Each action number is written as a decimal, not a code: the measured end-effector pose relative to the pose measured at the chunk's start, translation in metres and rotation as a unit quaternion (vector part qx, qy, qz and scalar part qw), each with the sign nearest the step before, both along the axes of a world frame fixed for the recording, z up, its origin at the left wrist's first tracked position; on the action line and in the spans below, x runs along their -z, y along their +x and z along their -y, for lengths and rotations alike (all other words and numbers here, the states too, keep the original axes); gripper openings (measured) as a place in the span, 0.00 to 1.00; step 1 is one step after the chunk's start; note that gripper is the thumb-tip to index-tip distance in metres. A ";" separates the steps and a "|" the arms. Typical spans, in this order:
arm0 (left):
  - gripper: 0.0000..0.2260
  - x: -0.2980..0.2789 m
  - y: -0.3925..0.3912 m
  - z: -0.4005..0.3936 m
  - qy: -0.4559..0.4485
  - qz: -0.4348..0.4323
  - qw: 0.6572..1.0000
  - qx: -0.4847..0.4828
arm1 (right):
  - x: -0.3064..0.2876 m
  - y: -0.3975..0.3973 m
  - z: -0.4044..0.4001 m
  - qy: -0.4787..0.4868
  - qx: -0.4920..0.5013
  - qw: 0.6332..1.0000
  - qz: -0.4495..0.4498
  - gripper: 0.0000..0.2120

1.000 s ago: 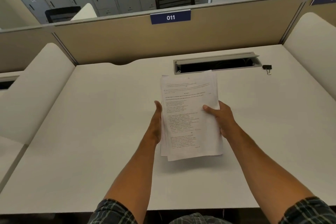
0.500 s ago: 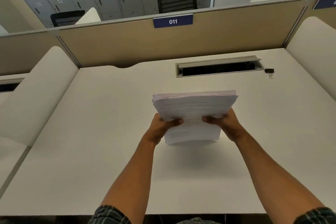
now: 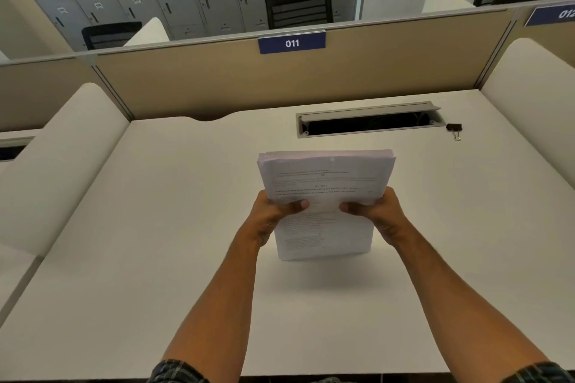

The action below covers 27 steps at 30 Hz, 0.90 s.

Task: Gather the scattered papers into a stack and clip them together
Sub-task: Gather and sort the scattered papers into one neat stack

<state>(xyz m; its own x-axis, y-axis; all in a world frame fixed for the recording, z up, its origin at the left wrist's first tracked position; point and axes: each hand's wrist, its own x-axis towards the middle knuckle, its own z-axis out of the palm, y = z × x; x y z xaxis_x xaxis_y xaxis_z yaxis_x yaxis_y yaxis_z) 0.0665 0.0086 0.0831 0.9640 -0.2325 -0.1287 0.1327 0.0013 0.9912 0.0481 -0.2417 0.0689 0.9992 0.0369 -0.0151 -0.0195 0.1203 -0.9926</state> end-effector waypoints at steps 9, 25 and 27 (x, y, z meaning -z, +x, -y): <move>0.31 -0.013 0.002 0.002 -0.004 0.013 1.000 0.015 | -0.013 0.002 0.000 0.016 -0.009 0.999 0.031 0.22; 0.21 -0.022 0.002 0.011 0.013 0.013 1.000 -0.021 | 0.000 0.004 0.005 -0.001 0.036 0.999 0.008 0.22; 0.22 -0.037 0.005 0.008 0.000 0.037 0.999 -0.038 | 0.000 0.004 0.005 -0.006 0.034 0.999 0.005 0.24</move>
<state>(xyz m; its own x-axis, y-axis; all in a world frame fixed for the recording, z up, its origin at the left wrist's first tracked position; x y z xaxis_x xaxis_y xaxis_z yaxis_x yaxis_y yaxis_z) 0.0711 0.0009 0.1204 0.9858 -0.1585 -0.0555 0.0576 0.0092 0.9983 0.0517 -0.2471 0.0685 0.9995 -0.0312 -0.0059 -0.0025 0.1093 -0.9940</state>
